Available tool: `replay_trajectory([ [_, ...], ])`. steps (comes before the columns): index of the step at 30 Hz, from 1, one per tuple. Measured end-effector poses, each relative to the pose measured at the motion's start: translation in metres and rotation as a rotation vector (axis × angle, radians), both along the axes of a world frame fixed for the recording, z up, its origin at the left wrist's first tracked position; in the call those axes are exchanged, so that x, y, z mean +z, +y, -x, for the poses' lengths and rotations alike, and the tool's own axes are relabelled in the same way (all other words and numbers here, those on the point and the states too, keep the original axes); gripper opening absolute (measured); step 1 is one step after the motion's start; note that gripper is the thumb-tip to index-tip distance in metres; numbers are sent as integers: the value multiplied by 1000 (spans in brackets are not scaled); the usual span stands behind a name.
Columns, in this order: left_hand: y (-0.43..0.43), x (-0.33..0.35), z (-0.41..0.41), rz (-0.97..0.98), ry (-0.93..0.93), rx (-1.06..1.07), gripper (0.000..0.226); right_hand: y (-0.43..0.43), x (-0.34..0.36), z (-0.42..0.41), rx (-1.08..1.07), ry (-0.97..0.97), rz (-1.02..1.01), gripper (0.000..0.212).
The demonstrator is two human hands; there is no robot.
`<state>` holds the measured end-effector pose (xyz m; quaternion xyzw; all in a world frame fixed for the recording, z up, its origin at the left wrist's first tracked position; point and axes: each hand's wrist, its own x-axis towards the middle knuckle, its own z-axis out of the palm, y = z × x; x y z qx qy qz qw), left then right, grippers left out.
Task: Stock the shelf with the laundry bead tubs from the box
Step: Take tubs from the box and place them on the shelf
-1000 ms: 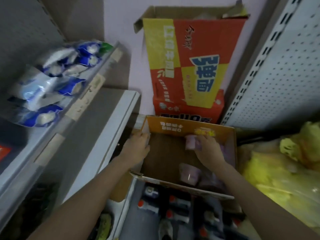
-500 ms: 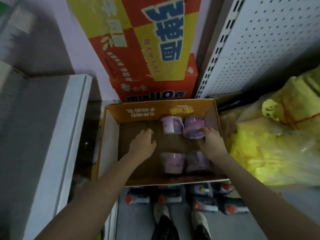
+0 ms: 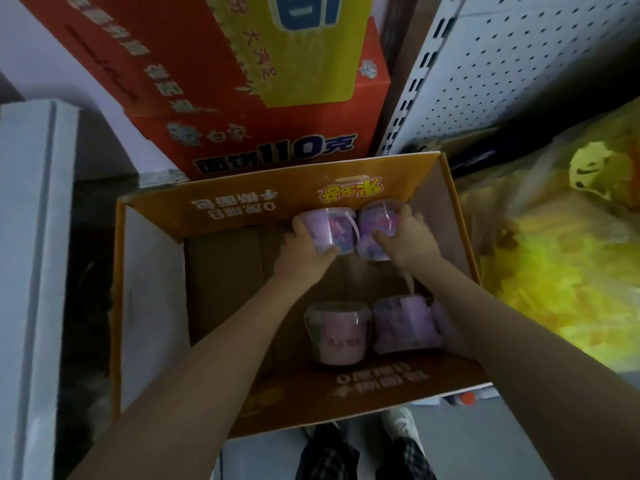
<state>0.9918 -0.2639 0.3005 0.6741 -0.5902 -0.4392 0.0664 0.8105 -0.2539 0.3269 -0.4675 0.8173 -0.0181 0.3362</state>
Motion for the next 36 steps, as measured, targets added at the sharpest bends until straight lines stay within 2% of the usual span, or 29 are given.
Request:
replay_trajectory([
  [5,-7,-22,16,-92,171,190,105,-17,-19,0,-68,20,-74,89],
  [8,-10,-30,23,-78,234,294,106,-26,-24,2,-59,25,-141,104],
  [11,-11,-33,23,-42,238,310,103,-30,-27,0,-48,37,-181,112],
  [14,-5,-29,14,-16,231,280,102,-32,-28,-2,-107,60,-191,109],
  [18,9,-16,-5,9,249,273,103,-32,-26,-3,-217,-26,-156,108],
  [25,28,25,-41,57,249,352,106,-25,6,-16,-207,-17,-116,103],
  [32,56,86,-68,259,206,463,99,3,63,-36,-162,-269,16,105],
  [36,82,126,-85,298,231,537,114,19,110,-49,-142,-357,70,109],
])
